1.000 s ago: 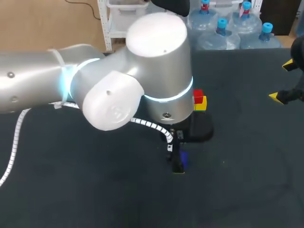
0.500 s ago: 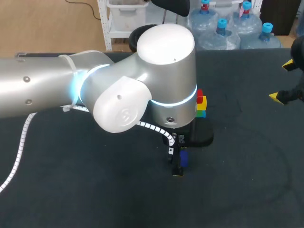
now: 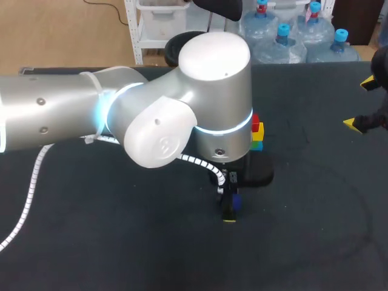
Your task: Place the blue cubes, place green cubes on the blue cubes, place the yellow cubes on the green cubes, then place the red cubes on the yellow cubes, and place purple cube on the red cubes.
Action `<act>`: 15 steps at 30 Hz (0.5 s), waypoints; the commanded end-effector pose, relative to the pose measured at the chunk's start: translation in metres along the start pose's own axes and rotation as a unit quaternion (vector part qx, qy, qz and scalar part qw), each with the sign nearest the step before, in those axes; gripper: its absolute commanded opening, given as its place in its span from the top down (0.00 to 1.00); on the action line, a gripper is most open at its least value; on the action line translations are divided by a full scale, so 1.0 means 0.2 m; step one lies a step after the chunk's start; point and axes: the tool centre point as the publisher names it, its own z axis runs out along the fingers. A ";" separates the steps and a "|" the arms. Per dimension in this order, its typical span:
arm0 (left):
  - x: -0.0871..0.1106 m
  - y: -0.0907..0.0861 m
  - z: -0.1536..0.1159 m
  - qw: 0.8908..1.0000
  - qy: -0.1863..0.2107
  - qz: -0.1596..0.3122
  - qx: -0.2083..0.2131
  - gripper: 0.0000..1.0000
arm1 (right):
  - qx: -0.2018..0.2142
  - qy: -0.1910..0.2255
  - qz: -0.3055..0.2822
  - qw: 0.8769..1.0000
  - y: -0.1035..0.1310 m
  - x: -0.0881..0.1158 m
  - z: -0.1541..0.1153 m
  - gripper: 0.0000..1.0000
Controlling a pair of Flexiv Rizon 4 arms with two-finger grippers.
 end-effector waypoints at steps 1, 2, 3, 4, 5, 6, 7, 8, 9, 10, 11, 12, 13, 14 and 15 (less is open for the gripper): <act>0.00 0.01 0.00 1.000 0.001 -0.001 0.002 0.89 | 0.005 -0.001 0.001 1.000 0.01 0.00 0.00 0.00; 0.00 0.01 0.00 1.000 0.001 -0.002 0.002 1.00 | 0.005 -0.001 0.001 1.000 0.01 0.00 0.00 0.00; 0.00 0.01 0.00 1.000 0.000 -0.002 0.003 1.00 | 0.005 -0.001 0.001 1.000 0.01 0.00 0.00 0.00; -0.01 0.01 0.00 1.000 0.000 -0.002 0.003 1.00 | 0.005 -0.001 0.001 1.000 0.01 0.00 0.00 0.00; 0.00 0.01 0.00 1.000 0.000 -0.002 0.003 1.00 | 0.005 -0.001 0.001 1.000 0.01 0.00 0.00 0.00; 0.00 0.01 -0.01 1.000 0.000 -0.002 0.002 1.00 | 0.005 -0.001 0.001 1.000 0.01 0.00 0.00 0.00; -0.01 0.01 -0.02 1.000 0.000 -0.001 0.002 1.00 | 0.005 -0.001 0.001 1.000 0.01 0.00 0.00 0.00; -0.01 0.01 -0.04 1.000 -0.001 -0.001 0.001 1.00 | 0.005 -0.001 0.001 1.000 0.01 0.00 0.00 0.00; -0.01 0.01 -0.06 1.000 -0.002 -0.002 -0.001 1.00 | 0.005 -0.001 0.001 1.000 0.01 0.00 0.00 0.00; -0.01 0.01 -0.08 1.000 -0.002 -0.001 -0.005 1.00 | 0.005 -0.001 0.001 1.000 0.01 0.00 0.00 0.00; -0.02 0.01 -0.10 1.000 -0.003 -0.002 -0.008 1.00 | 0.005 -0.001 0.001 1.000 0.01 0.00 0.00 0.00; -0.02 0.01 -0.13 1.000 -0.004 -0.001 -0.009 1.00 | 0.005 -0.001 0.001 1.000 0.01 0.00 0.00 0.00; -0.03 0.01 -0.17 1.000 -0.009 -0.001 -0.011 1.00 | 0.005 -0.001 0.001 1.000 0.01 0.00 0.00 0.00; -0.04 0.01 -0.21 1.000 -0.017 -0.007 -0.008 1.00 | 0.005 -0.001 0.001 1.000 0.01 0.00 0.00 0.00; -0.05 0.01 -0.26 1.000 -0.020 -0.007 -0.007 1.00 | 0.005 -0.001 0.001 1.000 0.01 0.00 0.00 0.00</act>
